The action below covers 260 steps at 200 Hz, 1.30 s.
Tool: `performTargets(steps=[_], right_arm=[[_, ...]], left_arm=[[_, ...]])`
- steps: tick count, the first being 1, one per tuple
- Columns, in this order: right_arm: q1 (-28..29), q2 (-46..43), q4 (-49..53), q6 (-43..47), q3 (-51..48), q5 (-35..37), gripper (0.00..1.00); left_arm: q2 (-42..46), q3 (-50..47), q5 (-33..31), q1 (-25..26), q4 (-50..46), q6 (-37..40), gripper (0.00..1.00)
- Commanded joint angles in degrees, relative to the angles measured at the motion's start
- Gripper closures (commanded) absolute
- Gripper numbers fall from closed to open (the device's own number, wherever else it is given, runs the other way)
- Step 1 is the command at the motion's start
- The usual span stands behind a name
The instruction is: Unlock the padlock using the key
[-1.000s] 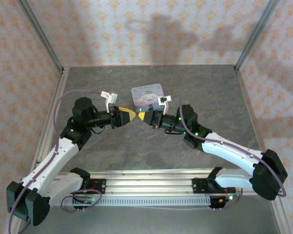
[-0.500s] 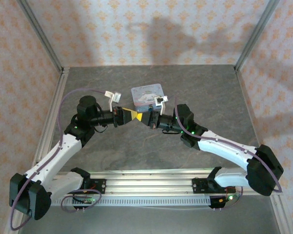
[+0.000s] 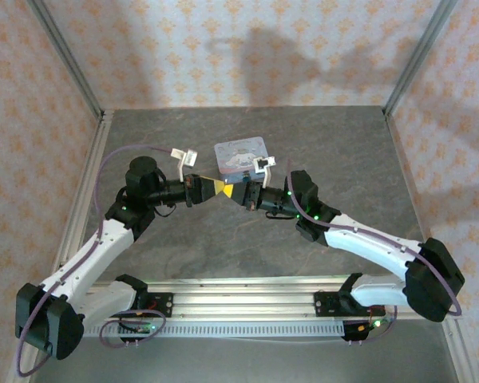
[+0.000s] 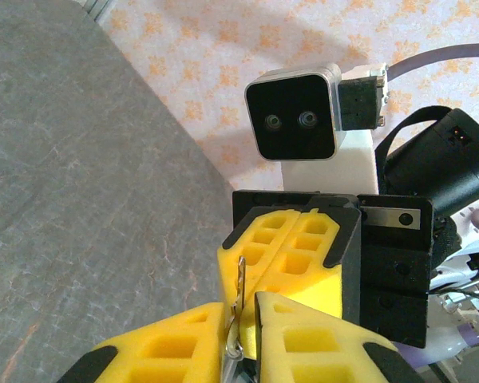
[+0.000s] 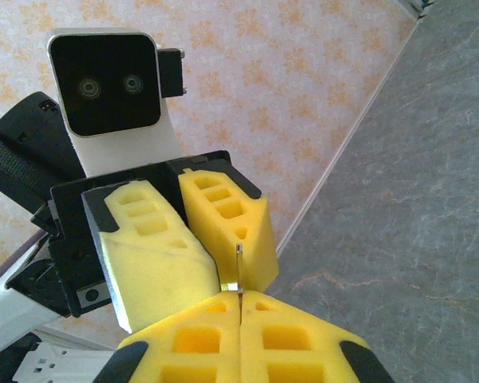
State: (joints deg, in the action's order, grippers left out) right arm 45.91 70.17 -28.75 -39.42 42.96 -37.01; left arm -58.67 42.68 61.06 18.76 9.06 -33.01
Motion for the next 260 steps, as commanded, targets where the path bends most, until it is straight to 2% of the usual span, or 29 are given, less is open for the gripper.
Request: performTargets(steps=[1, 61, 126, 170, 177, 198, 213, 232, 260], right_arm=[[-0.60, -1.68, -1.65, 0.13, 0.30, 1.59, 1.00], [-0.65, -1.84, -2.49, -0.57, 0.30, 1.84, 1.00], [-0.65, -1.53, -2.89, -1.07, 0.41, 1.51, 1.00], [-0.65, -0.91, -1.59, -0.96, 0.96, 1.47, 1.00], [-0.65, -1.14, -0.38, -0.61, 1.27, 1.59, 1.00], [-0.81, -2.06, 7.66, 2.94, 3.63, 1.77, 0.77], [-1.41, -5.58, 15.66, 6.95, 6.17, 1.54, 0.67], [-3.27, -8.45, 24.01, 10.65, 9.06, -0.05, 0.62], [-4.94, -9.64, 28.57, 12.20, 11.52, -4.47, 0.61]], left_arm=[[1.02, 0.16, 1.77, 0.58, 2.47, -0.35, 0.83], [1.45, -0.56, 1.96, 0.58, 1.92, -0.27, 0.83], [2.16, -0.64, 2.18, 0.57, 1.49, 0.01, 1.00], [3.09, 0.11, 2.01, 0.66, -1.52, 2.07, 1.00], [3.36, 0.56, 1.62, 0.64, -3.49, 4.98, 1.00], [4.33, 2.85, -0.63, 0.66, -12.74, 12.83, 1.00], [4.47, 4.77, -1.56, 0.66, -19.27, 18.43, 1.00], [3.56, 7.50, -0.87, 0.68, -24.77, 23.55, 1.00], [0.99, 10.67, 3.96, 0.75, -26.67, 25.98, 1.00]])
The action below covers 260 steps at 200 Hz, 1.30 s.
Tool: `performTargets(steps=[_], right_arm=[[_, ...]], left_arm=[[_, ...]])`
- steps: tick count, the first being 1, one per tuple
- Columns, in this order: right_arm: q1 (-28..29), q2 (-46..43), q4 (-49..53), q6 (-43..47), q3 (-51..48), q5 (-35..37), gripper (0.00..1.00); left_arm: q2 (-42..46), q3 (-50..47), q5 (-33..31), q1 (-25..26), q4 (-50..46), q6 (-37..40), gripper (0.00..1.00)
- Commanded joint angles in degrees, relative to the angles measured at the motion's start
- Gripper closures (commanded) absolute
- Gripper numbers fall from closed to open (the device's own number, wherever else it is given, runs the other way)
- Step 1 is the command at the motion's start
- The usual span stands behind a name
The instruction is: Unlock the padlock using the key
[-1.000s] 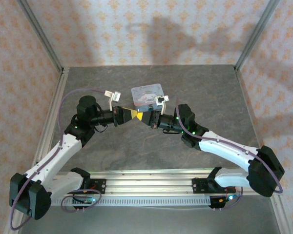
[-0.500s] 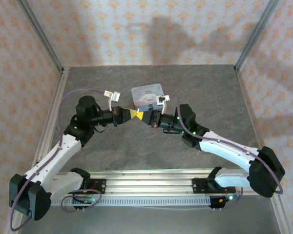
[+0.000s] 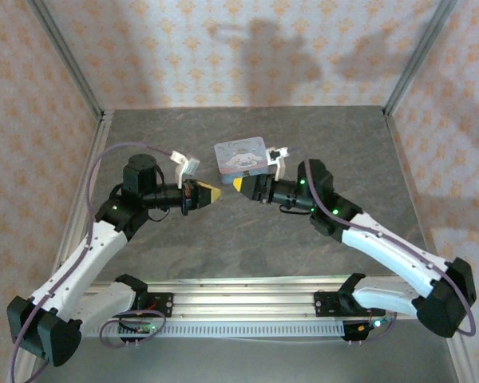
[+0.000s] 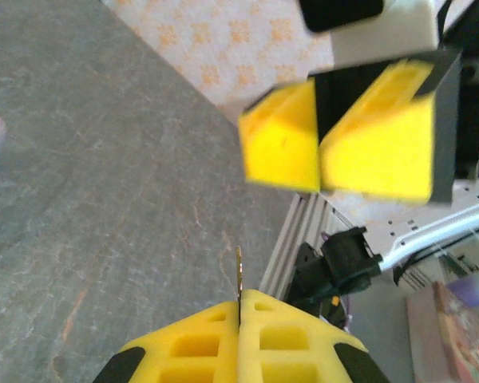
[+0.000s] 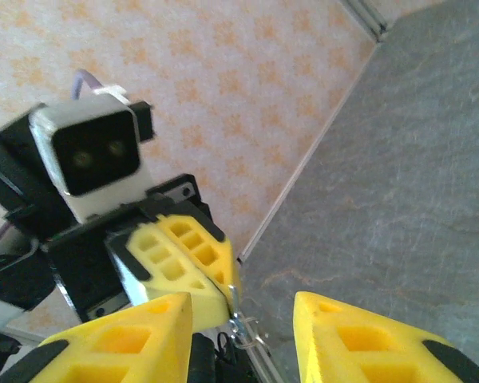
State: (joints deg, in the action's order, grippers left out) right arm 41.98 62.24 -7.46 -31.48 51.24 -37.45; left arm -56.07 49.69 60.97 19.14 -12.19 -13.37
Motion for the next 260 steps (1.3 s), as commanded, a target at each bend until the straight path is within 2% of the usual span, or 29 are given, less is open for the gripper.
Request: performTargets(steps=[1, 24, 77, 120, 135, 226, 235, 260], right_arm=[[-0.97, -1.69, 7.33, 4.30, 3.29, -4.30, 0.61], [-0.94, 0.14, 7.46, 3.91, 4.98, -9.07, 0.58], [-0.69, 4.47, 3.65, 2.15, 5.31, -12.44, 0.57], [-0.32, 5.28, 1.42, 1.03, 4.66, -13.61, 0.78], [-0.32, 5.06, 1.12, 0.85, 4.14, -13.62, 0.81], [-0.32, 3.84, 1.41, 1.39, 1.98, -13.26, 0.81], [-0.32, 3.90, 1.48, 1.46, 1.89, -13.26, 0.84], [-0.31, 3.81, 1.49, 1.89, 1.69, -12.91, 1.00]], left_arm=[[-1.73, 3.74, 4.15, 0.38, -5.50, 6.38, 1.00], [-3.63, 6.36, 6.18, 0.55, -7.12, 7.57, 1.00], [-6.53, 9.79, 9.31, 2.27, -10.01, 9.46, 1.00], [-7.64, 10.16, 9.11, 2.48, -9.74, 9.07, 1.00], [-7.95, 10.25, 9.03, 2.48, -9.47, 8.85, 1.00], [-8.79, 10.51, 9.61, 2.49, -9.28, 8.38, 1.00], [-8.63, 10.59, 9.52, 2.47, -9.26, 8.38, 1.00], [-8.53, 10.69, 9.52, 2.50, -9.42, 8.26, 1.00]])
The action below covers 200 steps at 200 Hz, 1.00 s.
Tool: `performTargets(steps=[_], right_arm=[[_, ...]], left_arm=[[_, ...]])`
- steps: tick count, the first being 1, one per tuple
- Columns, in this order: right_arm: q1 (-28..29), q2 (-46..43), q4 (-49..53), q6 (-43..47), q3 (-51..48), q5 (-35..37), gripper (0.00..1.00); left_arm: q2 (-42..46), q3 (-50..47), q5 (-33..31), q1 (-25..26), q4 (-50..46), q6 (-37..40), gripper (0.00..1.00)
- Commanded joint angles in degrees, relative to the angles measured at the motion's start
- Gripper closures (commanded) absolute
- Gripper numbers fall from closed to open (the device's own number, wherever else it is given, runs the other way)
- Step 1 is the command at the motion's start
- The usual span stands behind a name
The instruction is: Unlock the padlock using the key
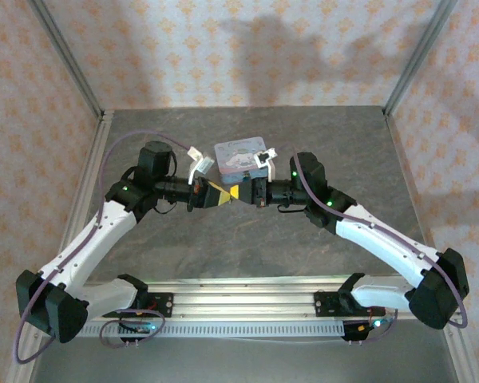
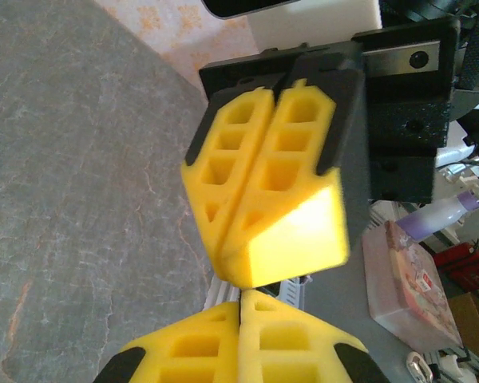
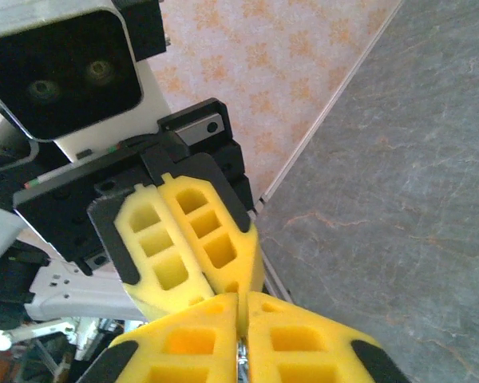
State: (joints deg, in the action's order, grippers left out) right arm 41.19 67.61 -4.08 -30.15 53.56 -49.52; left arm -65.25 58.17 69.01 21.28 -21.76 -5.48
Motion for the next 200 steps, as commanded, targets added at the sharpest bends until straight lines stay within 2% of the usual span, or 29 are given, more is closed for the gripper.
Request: performTargets(steps=[1, 38, 47, 56, 63, 75, 88, 110, 128, 142, 150, 200], right_arm=[[0.47, -1.59, -1.90, 0.59, -0.68, -0.80, 1.00], [0.45, -2.30, 0.05, 2.95, -0.24, 1.02, 1.00], [0.38, -2.40, 1.85, 4.69, 0.41, 1.35, 1.00], [0.34, -2.31, 4.17, 6.84, 1.35, 1.61, 1.00], [0.21, -2.10, 6.28, 8.86, 2.36, 1.62, 1.00], [0.06, -1.34, 10.39, 12.73, 4.81, 1.11, 1.00], [0.04, -0.13, 16.35, 17.81, 8.96, 0.58, 1.00], [0.03, 3.47, 25.26, 25.09, 15.31, -0.63, 1.00], [0.06, 4.83, 27.16, 27.50, 17.82, -2.80, 1.00], [0.03, 5.72, 27.15, 27.90, 19.04, -4.86, 1.00], [0.11, 6.24, 26.99, 27.77, 19.30, -5.73, 1.00], [-0.06, 7.30, 24.15, 26.55, 17.76, -6.93, 1.00]], left_arm=[[0.65, 2.21, 1.47, 0.35, 0.19, 0.37, 1.00], [1.33, 1.10, -1.36, 0.34, 1.89, -1.60, 0.99], [1.68, 0.57, -2.05, 0.34, 2.32, -2.19, 0.91], [2.37, 0.08, -3.87, 0.34, 1.93, -2.13, 0.70], [3.09, -0.41, -5.43, 0.34, 1.50, -1.98, 0.59], [4.82, -1.53, -8.43, 0.34, 0.97, -1.79, 0.49], [7.40, -3.88, -11.28, 0.20, 2.93, -3.44, 0.44], [12.23, -10.66, -14.49, -0.60, 13.66, -11.91, 0.42], [14.65, -17.21, -15.73, -0.60, 26.72, -21.27, 0.41], [14.94, -19.89, -15.47, -0.69, 33.27, -24.80, 0.44], [15.06, -20.74, -15.22, -0.62, 35.33, -27.30, 0.45], [15.43, -20.96, -12.30, 0.15, 40.30, -29.54, 0.48]])
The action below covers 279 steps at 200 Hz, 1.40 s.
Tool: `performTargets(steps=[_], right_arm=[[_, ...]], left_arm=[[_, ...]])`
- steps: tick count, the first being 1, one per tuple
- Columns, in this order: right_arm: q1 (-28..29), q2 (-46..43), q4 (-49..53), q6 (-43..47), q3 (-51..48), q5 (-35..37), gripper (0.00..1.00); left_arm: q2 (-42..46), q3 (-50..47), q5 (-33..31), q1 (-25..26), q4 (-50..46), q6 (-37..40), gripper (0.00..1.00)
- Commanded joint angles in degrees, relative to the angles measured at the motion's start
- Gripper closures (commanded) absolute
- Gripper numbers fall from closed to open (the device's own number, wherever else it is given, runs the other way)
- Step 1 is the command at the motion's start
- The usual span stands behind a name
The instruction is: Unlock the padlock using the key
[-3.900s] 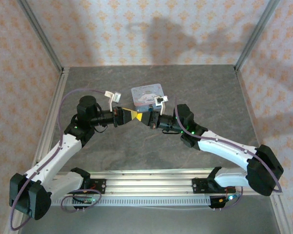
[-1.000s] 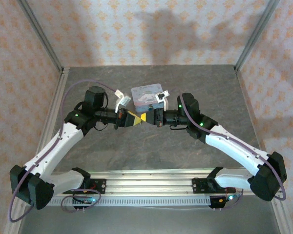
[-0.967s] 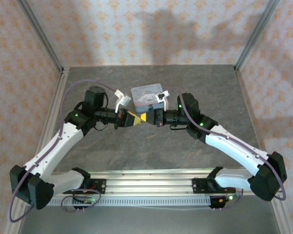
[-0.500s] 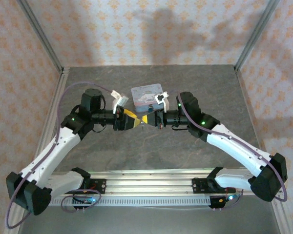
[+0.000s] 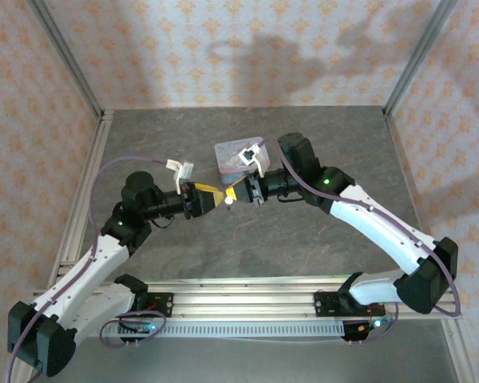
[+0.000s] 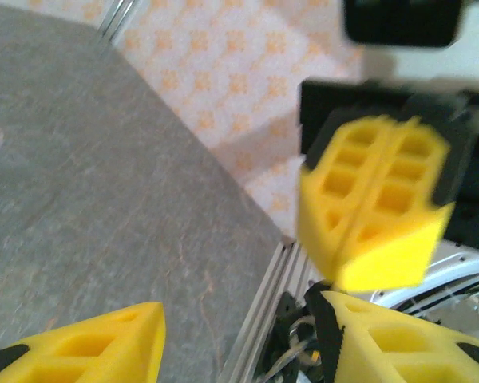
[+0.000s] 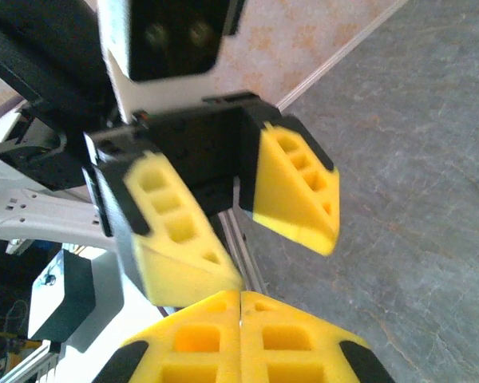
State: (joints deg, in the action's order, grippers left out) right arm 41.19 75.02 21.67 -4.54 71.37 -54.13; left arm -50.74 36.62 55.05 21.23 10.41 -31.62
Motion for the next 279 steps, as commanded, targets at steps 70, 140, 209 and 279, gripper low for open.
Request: performTargets(steps=[70, 140, 209, 279], right_arm=[[-0.31, 0.21, -5.36, -0.60, -0.91, -1.86, 1.00], [-0.56, -0.14, -6.07, -0.52, -1.26, -1.05, 1.00], [-0.58, -0.49, -9.13, -2.49, -2.46, -1.07, 1.00], [-0.58, -1.07, -9.68, -2.63, -3.10, -0.28, 1.00]], left_arm=[[-0.15, -0.40, 2.30, 1.90, 8.77, -3.63, 0.52], [1.21, -3.74, 2.21, 2.69, 9.21, -4.40, 0.50], [0.43, -3.24, 3.53, 4.24, 10.63, -4.34, 0.55], [0.19, -2.65, 3.75, 4.78, 8.42, -2.65, 0.77]])
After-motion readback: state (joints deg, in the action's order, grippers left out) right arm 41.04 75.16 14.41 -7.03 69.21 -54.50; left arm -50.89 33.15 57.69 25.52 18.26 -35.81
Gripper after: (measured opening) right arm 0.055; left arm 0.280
